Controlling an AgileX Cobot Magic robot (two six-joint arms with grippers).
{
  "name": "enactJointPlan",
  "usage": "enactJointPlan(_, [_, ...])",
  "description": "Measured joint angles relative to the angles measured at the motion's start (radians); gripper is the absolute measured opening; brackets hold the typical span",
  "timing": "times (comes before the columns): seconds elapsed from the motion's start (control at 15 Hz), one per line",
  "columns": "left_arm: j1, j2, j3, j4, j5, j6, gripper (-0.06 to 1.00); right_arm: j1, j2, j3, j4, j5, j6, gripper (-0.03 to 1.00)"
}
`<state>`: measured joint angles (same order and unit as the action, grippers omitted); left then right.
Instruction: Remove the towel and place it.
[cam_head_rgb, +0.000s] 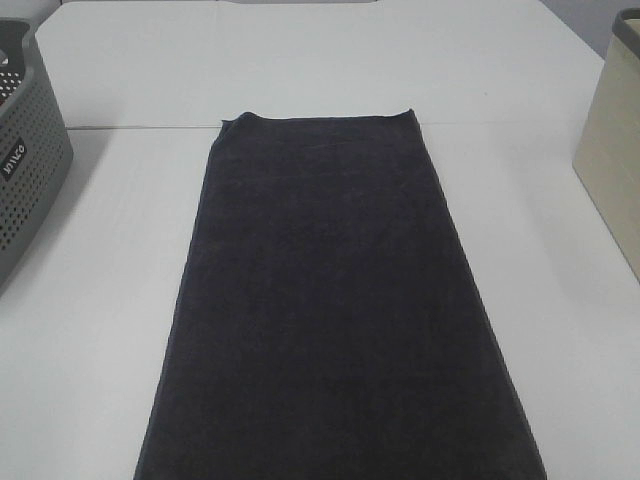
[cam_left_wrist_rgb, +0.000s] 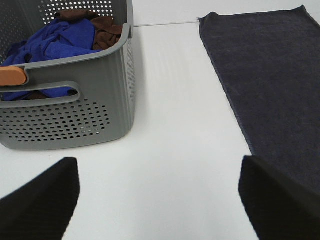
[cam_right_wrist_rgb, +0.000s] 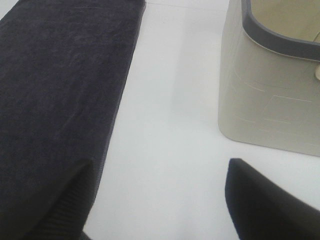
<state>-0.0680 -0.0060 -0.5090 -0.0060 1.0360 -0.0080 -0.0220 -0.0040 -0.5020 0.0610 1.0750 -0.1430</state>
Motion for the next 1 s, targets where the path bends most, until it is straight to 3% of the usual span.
enactJointPlan(0.47, [0.007,0.0,0.0,-0.006,0.0,0.008,0.81,0.0,0.0,0.002,0.0,-0.007,0.007,0.71])
enactJointPlan(0.73, [0.108,0.0,0.0,-0.022,0.0,0.008,0.81,0.0,0.0,0.002,0.0,-0.007,0.007,0.71])
enactJointPlan(1.0, [0.114,0.0,0.0,-0.024,0.0,0.008,0.81,0.0,0.0,0.002,0.0,-0.008,0.007,0.71])
